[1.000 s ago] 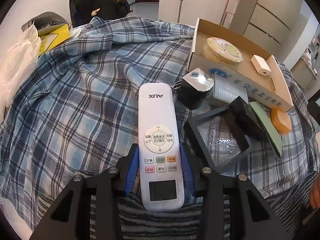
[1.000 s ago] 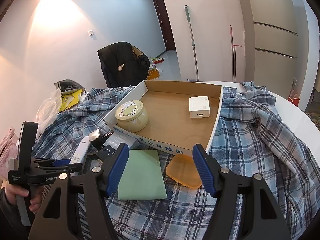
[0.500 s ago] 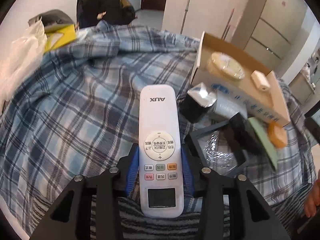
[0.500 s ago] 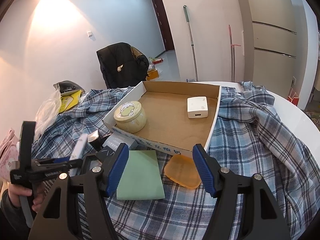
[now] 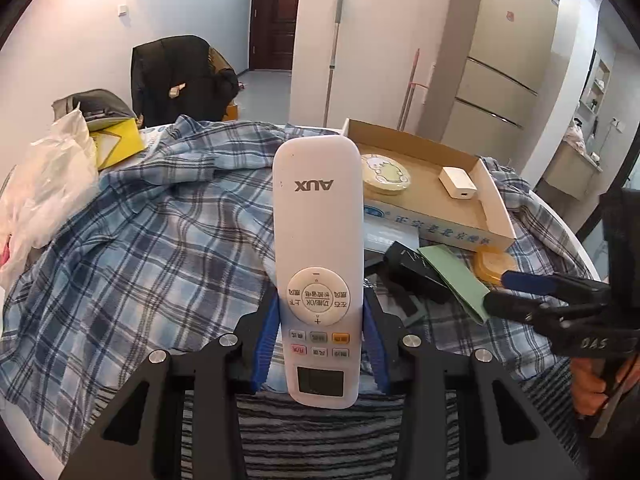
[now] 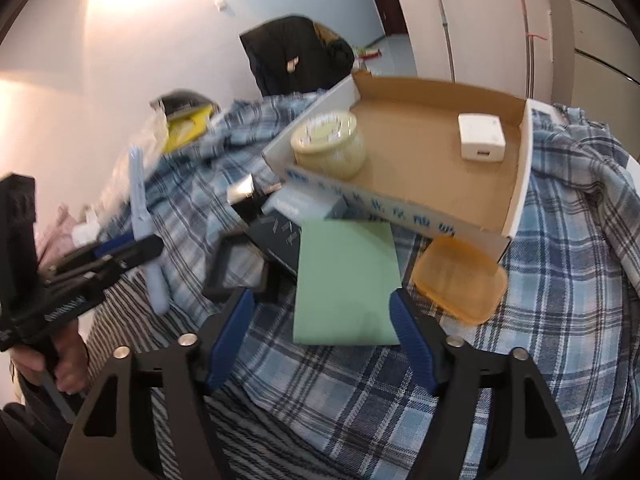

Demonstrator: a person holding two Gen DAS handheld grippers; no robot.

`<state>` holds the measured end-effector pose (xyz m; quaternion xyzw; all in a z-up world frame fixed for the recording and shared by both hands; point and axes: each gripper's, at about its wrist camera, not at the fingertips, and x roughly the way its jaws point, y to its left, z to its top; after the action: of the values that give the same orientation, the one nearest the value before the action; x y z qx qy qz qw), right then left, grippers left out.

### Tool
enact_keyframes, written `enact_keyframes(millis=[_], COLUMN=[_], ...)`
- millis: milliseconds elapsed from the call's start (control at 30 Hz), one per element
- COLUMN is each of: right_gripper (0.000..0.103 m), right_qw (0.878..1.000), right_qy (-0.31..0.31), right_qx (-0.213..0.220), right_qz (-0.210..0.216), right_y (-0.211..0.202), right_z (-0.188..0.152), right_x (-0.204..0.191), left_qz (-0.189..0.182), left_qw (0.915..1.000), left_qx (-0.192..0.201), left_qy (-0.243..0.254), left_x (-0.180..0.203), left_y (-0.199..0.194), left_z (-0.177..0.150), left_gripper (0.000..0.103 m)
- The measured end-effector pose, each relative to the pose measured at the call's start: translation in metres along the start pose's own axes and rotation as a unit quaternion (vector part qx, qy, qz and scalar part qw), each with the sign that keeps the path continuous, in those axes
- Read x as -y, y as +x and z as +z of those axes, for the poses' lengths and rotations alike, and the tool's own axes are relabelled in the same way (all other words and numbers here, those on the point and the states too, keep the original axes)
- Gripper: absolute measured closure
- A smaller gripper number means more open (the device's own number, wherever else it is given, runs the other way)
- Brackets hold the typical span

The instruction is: Organize rigid objects

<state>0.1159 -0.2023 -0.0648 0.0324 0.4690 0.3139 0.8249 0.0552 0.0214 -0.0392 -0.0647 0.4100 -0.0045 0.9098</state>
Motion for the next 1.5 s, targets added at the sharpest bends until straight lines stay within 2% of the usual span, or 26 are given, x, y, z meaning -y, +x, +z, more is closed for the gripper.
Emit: enact_keyframes(millis=[167, 300, 567, 667, 867, 1300, 1500], right_gripper=[0.028, 0.027, 0.026, 0.026, 0.026, 0.026, 0.026], right_qw=[1.0, 1.0, 0.999, 0.999, 1.0, 1.0, 1.0], right_qy=[0.009, 0.013, 0.012, 0.008, 0.001, -0.008, -0.011], right_qx=[-0.007, -0.021, -0.031, -0.029, -0.021, -0.014, -0.005], right_qz=[-0.019, -0.017, -0.009, -0.011, -0.014, -0.022, -0.024], right_y=[0.008, 0.017, 0.024, 0.022, 0.016, 0.013, 0.008], right_z=[-0.002, -0.002, -0.003, -0.003, -0.004, -0.004, -0.003], right_x=[0.006, 0.011, 0.011, 0.01, 0.008, 0.006, 0.005], left_qz=[-0.021, -0.036, -0.023, -0.017, -0.048, -0.003, -0.002], left_qw=[0.9996, 0.9986, 0.9972, 0.9972, 0.9928, 0.9894, 0.9913], left_qx=[-0.018, -0.039, -0.07, -0.07, -0.11, -0.135, -0.116], left_qy=[-0.001, 0.0, 0.007, 0.02, 0.002, 0.054, 0.062], left_x=[0.006, 0.015, 0.02, 0.025, 0.023, 0.039, 0.038], left_y=[0.015, 0.03, 0.051, 0.051, 0.049, 0.061, 0.055], left_z=[-0.002, -0.005, -0.009, -0.013, -0.024, -0.026, -0.027], left_gripper=[0.061, 0.061, 0.061, 0.061, 0.061, 0.061, 0.061])
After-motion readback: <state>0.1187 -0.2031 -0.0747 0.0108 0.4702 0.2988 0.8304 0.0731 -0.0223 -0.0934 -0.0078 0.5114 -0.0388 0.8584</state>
